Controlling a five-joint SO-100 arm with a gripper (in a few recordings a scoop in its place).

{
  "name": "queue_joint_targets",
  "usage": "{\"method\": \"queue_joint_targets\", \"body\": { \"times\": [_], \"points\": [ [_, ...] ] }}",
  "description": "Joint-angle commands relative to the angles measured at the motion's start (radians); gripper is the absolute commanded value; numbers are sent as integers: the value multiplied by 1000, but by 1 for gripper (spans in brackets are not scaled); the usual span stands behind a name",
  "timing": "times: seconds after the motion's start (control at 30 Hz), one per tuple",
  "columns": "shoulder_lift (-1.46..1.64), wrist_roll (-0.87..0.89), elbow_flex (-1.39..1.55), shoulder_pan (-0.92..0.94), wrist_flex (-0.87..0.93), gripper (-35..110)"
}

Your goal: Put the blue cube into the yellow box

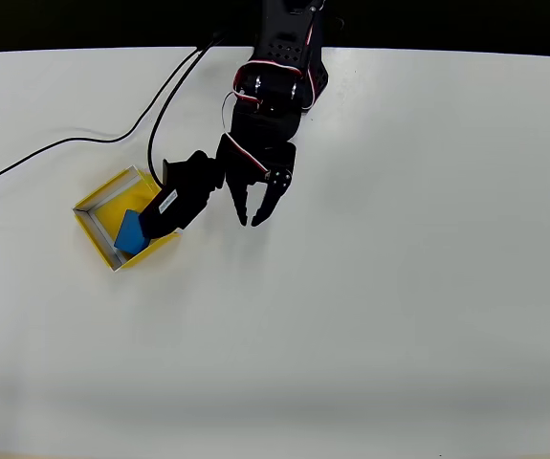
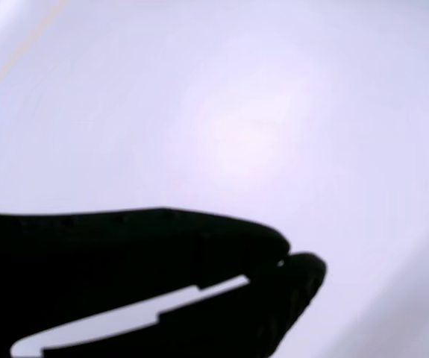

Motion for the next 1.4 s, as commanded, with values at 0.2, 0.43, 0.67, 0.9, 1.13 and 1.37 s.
{"method": "queue_joint_targets", "body": {
  "times": [0.2,0.43,0.67,0.9,1.13,1.37],
  "points": [
    [184,-17,267,-49,-58,0],
    [314,-32,437,-52,15,0],
    [342,23,474,-71,227,0],
    [342,6,474,-51,348,0],
    [342,5,474,-51,348,0],
    [339,6,474,-55,347,0]
  ]
}}
